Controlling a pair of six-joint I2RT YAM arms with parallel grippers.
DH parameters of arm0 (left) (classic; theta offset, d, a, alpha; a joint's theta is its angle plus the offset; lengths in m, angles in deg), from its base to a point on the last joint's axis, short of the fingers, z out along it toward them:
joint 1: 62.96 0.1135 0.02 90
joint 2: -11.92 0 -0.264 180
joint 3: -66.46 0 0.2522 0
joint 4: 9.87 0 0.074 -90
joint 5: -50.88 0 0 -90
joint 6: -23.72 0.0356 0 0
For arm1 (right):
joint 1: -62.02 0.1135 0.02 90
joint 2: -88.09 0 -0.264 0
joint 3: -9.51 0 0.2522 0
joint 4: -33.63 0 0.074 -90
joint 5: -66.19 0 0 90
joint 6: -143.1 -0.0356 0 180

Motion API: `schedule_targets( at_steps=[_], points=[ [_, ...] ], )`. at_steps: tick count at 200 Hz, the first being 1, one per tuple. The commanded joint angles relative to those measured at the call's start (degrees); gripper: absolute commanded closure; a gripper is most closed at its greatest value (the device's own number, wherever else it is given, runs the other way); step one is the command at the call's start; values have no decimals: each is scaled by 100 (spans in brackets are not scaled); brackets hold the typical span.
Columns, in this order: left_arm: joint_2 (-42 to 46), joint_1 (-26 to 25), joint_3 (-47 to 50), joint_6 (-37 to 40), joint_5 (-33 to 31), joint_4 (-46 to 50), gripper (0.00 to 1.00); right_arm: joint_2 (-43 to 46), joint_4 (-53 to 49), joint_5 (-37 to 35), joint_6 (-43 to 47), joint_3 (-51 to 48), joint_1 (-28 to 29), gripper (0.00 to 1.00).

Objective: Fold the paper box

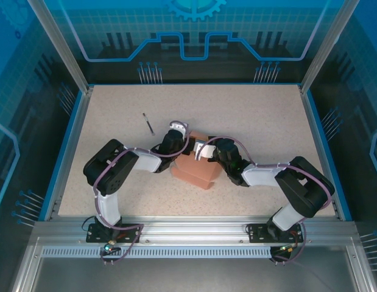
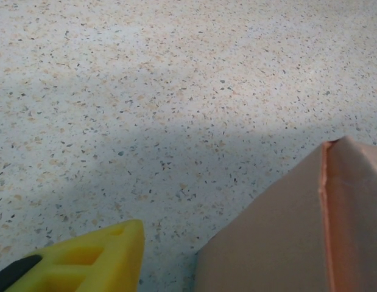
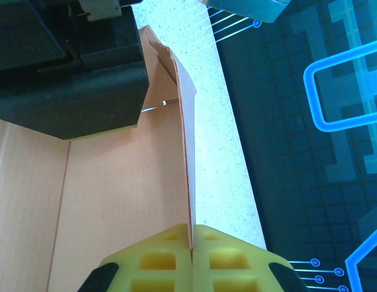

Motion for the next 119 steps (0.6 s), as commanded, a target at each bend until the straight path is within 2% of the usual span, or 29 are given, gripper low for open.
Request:
schedule_targets(
  at_steps=[1, 119],
  points=[
    [167, 228, 214, 117, -125, -90, 50, 160, -137, -52, -144, 49, -21, 100],
    [334, 219, 791, 207, 595, -658, 31, 151, -132, -86, -162, 54, -47, 100]
  ],
)
